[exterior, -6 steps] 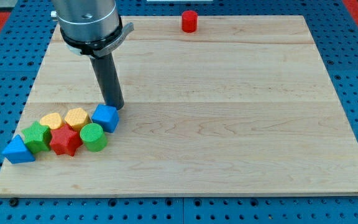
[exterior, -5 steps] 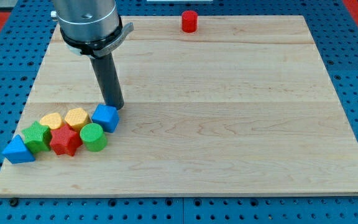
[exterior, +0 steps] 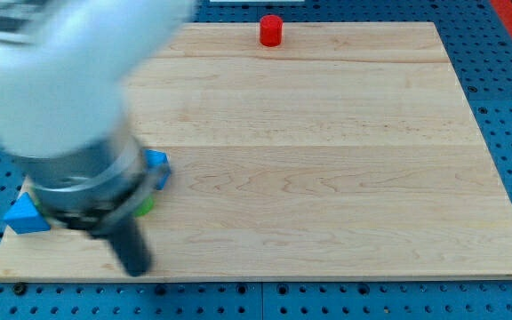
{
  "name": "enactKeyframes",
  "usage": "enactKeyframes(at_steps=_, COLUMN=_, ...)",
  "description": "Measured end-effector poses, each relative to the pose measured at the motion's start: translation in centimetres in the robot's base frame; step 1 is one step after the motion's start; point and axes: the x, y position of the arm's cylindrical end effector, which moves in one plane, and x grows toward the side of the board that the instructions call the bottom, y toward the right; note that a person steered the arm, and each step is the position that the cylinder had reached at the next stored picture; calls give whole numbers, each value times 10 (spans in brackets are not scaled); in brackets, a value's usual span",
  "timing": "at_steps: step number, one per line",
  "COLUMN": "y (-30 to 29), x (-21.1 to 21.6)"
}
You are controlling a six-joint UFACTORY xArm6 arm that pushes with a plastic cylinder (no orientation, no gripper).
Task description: Move the group of blocks slightly up
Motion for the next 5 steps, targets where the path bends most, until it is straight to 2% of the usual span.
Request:
enactKeyframes(at_steps=1, y=-60, x=5)
enactKeyframes(at_steps=2, y=-129, x=-18)
enactKeyframes(at_steps=3, y=-125, x=-54)
enactKeyframes(at_steps=4, y=-53, x=-78)
enactKeyframes(at_steps=5, y=-44, x=-95)
